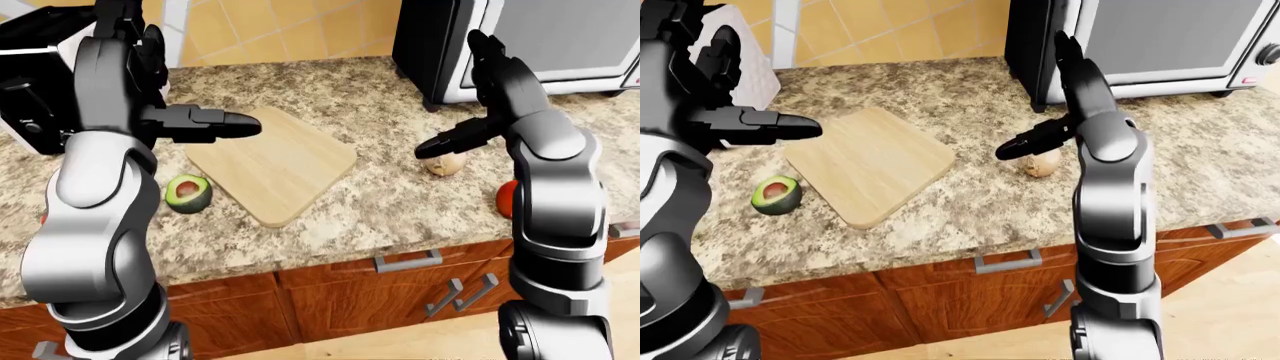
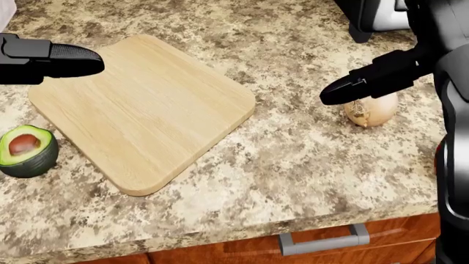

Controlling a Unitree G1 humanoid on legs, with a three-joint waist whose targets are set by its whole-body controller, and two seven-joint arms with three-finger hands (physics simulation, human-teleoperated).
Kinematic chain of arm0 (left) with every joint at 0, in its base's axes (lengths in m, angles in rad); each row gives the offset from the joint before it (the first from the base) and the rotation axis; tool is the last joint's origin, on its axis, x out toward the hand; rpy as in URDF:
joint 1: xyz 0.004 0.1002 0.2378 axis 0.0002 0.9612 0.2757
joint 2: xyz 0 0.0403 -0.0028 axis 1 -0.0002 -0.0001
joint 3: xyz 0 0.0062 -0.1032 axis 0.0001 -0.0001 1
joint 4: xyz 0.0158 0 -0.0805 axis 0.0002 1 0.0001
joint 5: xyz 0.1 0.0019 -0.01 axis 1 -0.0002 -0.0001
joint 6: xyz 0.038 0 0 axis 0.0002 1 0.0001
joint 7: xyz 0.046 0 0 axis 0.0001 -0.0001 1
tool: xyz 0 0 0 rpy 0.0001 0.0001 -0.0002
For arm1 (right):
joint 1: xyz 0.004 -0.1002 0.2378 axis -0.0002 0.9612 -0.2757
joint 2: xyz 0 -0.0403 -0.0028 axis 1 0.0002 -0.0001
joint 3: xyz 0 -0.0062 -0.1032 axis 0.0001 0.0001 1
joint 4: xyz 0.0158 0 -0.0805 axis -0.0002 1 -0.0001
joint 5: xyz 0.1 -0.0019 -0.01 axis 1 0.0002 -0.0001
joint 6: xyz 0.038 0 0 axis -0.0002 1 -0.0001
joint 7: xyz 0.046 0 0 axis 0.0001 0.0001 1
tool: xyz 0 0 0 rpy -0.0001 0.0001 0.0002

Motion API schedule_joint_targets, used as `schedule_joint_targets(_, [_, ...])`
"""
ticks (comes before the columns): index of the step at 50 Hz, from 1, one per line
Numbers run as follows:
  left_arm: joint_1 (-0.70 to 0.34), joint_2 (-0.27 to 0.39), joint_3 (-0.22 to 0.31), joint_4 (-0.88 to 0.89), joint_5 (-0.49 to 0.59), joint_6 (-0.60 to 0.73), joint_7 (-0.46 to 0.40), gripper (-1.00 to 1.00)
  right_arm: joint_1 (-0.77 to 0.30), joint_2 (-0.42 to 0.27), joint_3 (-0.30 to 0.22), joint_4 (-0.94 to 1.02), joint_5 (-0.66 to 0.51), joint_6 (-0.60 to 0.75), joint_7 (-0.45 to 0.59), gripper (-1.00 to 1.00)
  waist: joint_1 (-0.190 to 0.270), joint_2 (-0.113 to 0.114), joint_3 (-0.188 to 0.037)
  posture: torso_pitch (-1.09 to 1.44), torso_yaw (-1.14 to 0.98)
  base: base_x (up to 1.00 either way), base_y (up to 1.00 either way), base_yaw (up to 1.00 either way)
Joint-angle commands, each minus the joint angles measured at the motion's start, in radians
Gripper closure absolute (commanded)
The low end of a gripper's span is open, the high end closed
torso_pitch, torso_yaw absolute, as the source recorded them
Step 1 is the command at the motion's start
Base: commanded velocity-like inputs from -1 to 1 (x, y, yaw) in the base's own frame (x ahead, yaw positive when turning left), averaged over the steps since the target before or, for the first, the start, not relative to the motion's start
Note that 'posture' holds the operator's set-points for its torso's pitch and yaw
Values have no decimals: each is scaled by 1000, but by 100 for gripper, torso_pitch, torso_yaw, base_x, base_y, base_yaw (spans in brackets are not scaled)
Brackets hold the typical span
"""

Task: Place the avocado, onion, tomato and bell pepper on the cutting board.

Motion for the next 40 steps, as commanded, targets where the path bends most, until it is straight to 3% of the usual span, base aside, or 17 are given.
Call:
schedule_joint_targets(1, [-37, 15, 15, -27, -3, -20, 1, -100, -36, -8, -23, -10, -55, -57, 17, -100, 0, 0, -31, 0, 0, 0, 0, 0])
schedule_joint_targets(21, [-25, 18, 15, -16, -10, -40, 9, -100, 60, 13, -24, -31, -280, -107, 207, -100, -5, 3, -30, 0, 0, 0, 0, 0])
schedule_joint_targets(33, [-9, 11, 10, -18, -3, -51, 9, -100, 116, 46, -28, -25, -321, -137, 247, -100, -6, 5, -30, 0, 0, 0, 0, 0])
schedule_joint_targets(40, [-3, 10, 12, -22, -2, -52, 7, -100, 129, 30, -46, -4, -349, -159, 263, -100, -5, 5, -30, 0, 0, 0, 0, 0])
